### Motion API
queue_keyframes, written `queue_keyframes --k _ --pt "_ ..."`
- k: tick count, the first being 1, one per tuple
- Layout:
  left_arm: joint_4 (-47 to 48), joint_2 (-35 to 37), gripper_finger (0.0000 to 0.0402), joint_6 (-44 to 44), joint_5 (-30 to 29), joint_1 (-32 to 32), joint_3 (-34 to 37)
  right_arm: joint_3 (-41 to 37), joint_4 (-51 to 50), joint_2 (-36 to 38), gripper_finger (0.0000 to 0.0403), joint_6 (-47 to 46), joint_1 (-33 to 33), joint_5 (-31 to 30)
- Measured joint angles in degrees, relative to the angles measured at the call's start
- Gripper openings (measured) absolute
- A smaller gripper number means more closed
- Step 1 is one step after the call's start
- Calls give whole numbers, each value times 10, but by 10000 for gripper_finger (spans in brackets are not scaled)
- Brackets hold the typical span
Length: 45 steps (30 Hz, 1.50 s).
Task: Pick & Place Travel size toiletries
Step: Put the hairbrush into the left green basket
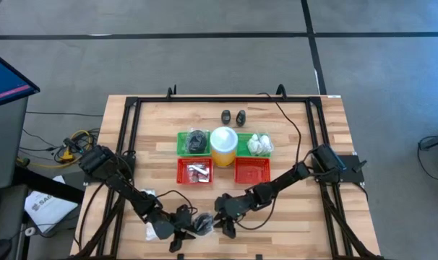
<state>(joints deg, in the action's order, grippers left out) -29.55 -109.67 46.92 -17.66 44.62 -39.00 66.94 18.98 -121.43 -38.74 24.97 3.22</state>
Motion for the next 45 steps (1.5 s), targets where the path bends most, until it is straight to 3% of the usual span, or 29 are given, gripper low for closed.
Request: queue_keyframes --k 16,29,33,39,45 --pt "-6 0 115 -17 -14 -7 0 0 -55 0 142 -13 -19 2" --pt "-9 0 115 -19 -35 -19 0 0 -22 0 136 -19 -31 6" --pt "-11 0 115 -20 -38 -21 0 0 -26 0 109 -17 -36 6" --pt "-13 0 115 -20 -39 -22 0 0 -27 1 14 18 -37 18" --pt "-1 25 115 -26 -25 -18 4 1 -26 1 5 29 -37 27"
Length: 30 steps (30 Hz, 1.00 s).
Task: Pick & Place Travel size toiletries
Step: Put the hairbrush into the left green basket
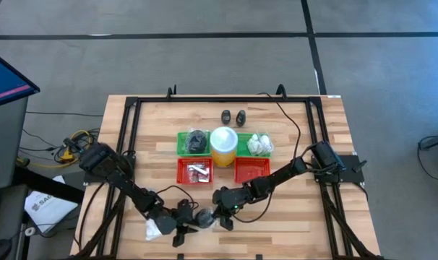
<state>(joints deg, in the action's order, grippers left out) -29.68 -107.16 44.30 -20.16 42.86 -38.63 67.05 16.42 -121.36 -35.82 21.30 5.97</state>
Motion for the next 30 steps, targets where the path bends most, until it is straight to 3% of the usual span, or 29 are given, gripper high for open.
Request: queue_keyframes --k 11,20,30 --pt "-8 75 115 -5 -30 3 47 0 -69 76 2 44 12 -6" --pt "-10 124 115 -38 -37 3 51 -1 -187 193 1 87 36 -112" --pt "-11 229 115 -144 -110 1 50 0 -226 276 0 144 59 -233"
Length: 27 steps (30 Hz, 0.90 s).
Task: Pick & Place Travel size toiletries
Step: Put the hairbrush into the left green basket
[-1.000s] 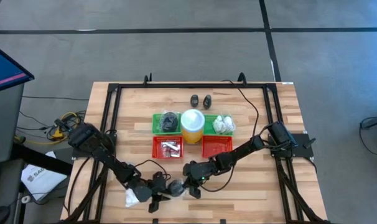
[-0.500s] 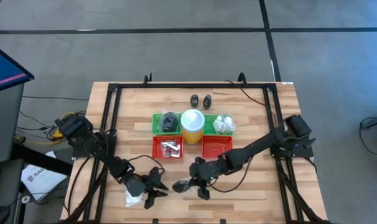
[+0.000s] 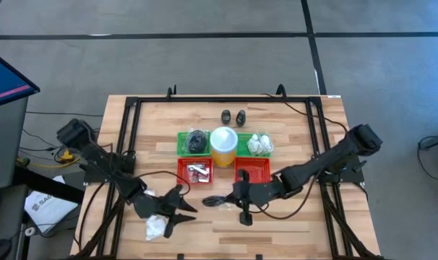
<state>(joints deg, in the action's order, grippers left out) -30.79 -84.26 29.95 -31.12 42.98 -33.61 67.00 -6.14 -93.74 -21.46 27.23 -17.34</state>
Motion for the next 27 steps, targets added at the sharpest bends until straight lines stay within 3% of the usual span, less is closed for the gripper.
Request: queue_keyframes --k 11,18,27 --pt "-2 85 115 -62 -21 -31 0 0 2 52 0 76 21 -108" --pt "-2 119 116 -105 -19 -98 0 0 1 74 0 105 20 -113" --pt "-17 166 162 -136 73 -151 0 0 3 82 0 129 19 -123"
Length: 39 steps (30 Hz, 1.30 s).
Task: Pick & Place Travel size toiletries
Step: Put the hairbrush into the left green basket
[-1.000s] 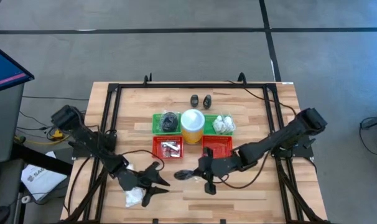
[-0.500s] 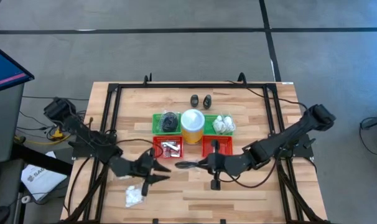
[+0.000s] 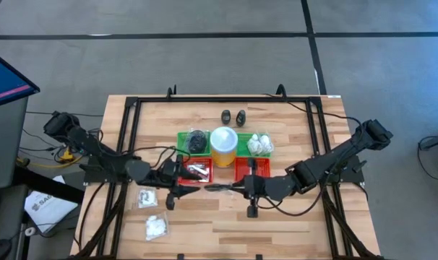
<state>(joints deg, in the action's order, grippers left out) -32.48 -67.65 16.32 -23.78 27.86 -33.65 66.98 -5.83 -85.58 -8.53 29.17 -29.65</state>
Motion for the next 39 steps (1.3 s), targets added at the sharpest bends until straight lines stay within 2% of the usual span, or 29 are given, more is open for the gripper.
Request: queue_keyframes --k 3,11,19,23,25,31,39 --pt "-4 1 182 0 19 -7 0 0 1 5 0 1 0 -18" --pt "-21 1 213 -18 21 -22 0 0 20 10 0 16 -10 -19" --pt "-37 0 212 -26 25 -50 0 0 21 10 0 16 -32 -19" --pt "-42 -4 203 -25 72 -73 0 0 20 10 0 15 -42 -18" --pt "-49 -9 197 -25 76 -84 0 0 21 10 0 15 -45 -18" --pt "-50 -14 154 -25 76 -100 0 0 22 10 0 15 -47 -17" --pt "-54 -14 25 -55 77 -100 0 0 19 10 1 15 -47 -17"
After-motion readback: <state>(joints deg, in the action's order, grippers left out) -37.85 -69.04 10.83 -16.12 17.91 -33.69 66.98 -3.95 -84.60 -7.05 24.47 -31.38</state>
